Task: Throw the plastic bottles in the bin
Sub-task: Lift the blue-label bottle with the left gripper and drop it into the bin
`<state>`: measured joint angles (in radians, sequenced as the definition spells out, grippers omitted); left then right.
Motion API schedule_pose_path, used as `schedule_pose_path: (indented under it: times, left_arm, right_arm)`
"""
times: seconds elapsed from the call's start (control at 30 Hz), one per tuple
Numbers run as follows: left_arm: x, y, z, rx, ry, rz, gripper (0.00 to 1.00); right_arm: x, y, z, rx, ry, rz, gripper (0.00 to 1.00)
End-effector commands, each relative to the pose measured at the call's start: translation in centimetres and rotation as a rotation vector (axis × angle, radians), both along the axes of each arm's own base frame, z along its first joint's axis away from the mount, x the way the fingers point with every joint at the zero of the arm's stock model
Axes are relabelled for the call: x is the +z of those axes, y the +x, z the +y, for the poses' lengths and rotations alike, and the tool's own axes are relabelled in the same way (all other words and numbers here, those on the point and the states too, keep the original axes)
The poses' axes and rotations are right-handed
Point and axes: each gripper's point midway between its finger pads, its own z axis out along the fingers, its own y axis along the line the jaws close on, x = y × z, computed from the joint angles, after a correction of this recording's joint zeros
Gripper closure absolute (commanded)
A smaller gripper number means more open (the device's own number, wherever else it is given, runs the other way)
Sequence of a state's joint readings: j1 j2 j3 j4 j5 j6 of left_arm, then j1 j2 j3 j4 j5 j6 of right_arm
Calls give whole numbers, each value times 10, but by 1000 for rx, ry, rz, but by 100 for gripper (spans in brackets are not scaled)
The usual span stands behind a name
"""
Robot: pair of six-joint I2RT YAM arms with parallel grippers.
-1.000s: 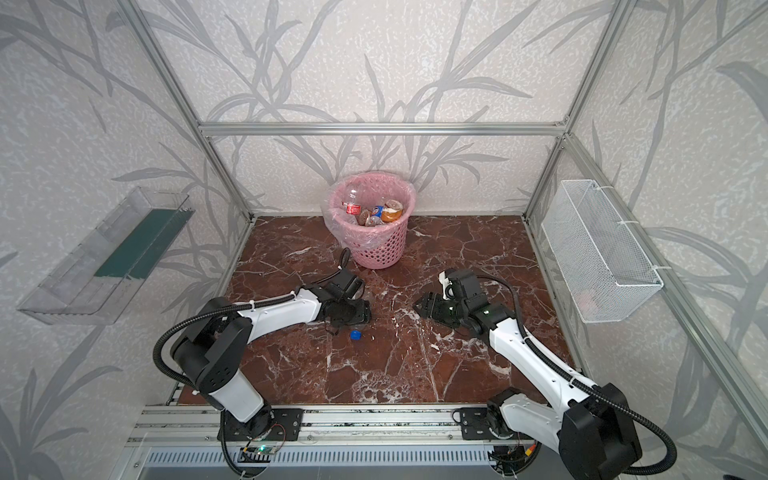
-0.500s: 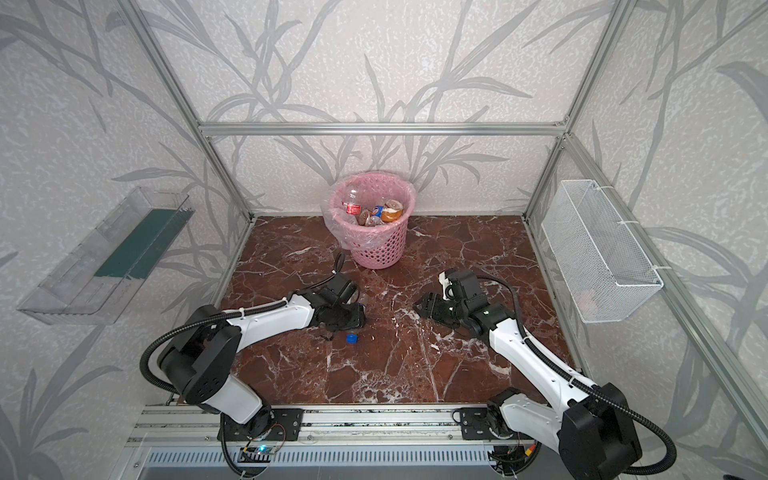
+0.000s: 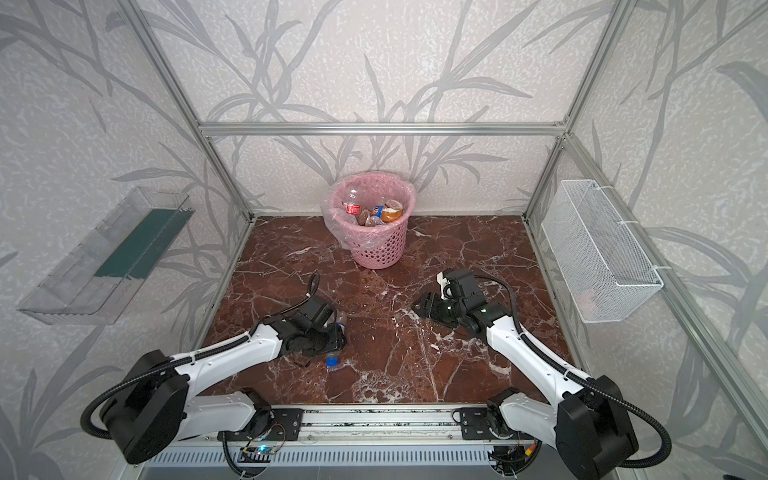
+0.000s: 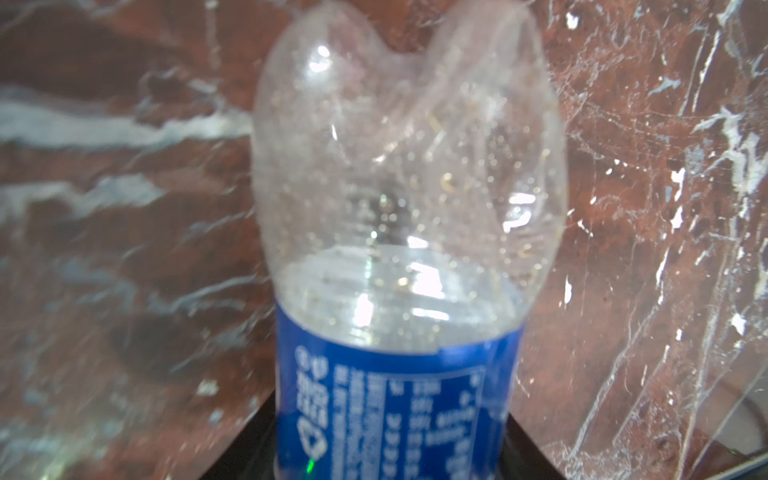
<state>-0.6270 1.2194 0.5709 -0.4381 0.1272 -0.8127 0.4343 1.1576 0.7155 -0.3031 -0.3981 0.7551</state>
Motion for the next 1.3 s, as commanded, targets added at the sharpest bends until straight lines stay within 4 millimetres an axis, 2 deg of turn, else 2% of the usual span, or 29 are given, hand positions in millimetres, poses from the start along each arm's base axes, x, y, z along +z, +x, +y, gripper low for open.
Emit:
schedule_pose_path:
  times: [0.0, 0.17, 0.3, 0.4, 0.43, 0.5, 0.63, 0.7, 0.77, 0.8, 0.83, 0.87, 0.9, 0.97, 1.03, 1.1, 1.2, 1.27]
  left_arm:
    - [3, -14, 18, 57, 22, 11, 40]
    - [8, -26, 26, 70, 11, 12, 40]
    - [17, -27, 27, 76, -4, -9, 40]
    - [39, -19, 25, 83, -25, -61, 40]
    - [52, -13, 24, 82, -33, -96, 40]
    - [84, 3, 18, 68, -57, -190, 40]
    - [174, 55, 0, 44, -154, -335, 40]
    - [236, 95, -13, 24, -220, -433, 40]
    - [315, 139, -26, -4, -276, -547, 40]
    - [349, 158, -28, -8, -273, -608, 38]
    - [382, 175, -28, -4, -262, -663, 30]
    - [395, 195, -29, 6, -256, -662, 22]
    - [412, 202, -29, 13, -275, -659, 18]
    - [414, 203, -29, -13, -242, -606, 10]
    - [397, 192, -21, -3, -149, -561, 5]
    - [385, 175, -17, 6, -154, -585, 3]
    - [366, 143, 16, 116, -196, -671, 1]
    - [336, 120, 40, 170, -128, -623, 1]
  right_arm:
    - [-7, -2, 2, 11, 6, 16, 30]
    - [-12, -3, 5, 16, 6, 29, 31]
    - [-13, -4, 7, 19, 7, 34, 31]
    - [-13, -4, 7, 19, 8, 33, 31]
    - [-13, -4, 7, 18, 7, 30, 31]
    - [-12, -4, 6, 19, 7, 28, 31]
    - [-9, -5, 6, 18, 11, 21, 31]
    - [-5, -6, 5, 16, 16, 13, 31]
    - [0, -8, 4, 15, 18, 4, 31]
    - [3, -9, 3, 14, 19, 1, 31]
    - [6, -10, 2, 12, 17, -2, 31]
    - [10, -11, 1, 10, 18, -7, 31]
    - [12, -13, 0, 11, 20, -11, 31]
    - [16, -15, -2, 10, 15, -19, 31]
    - [13, -18, -5, 3, 7, -21, 31]
    - [8, -18, -6, -3, 7, -15, 30]
    - [0, -17, -3, 6, 15, 3, 30]
    - [-7, -16, -2, 9, 12, 17, 30]
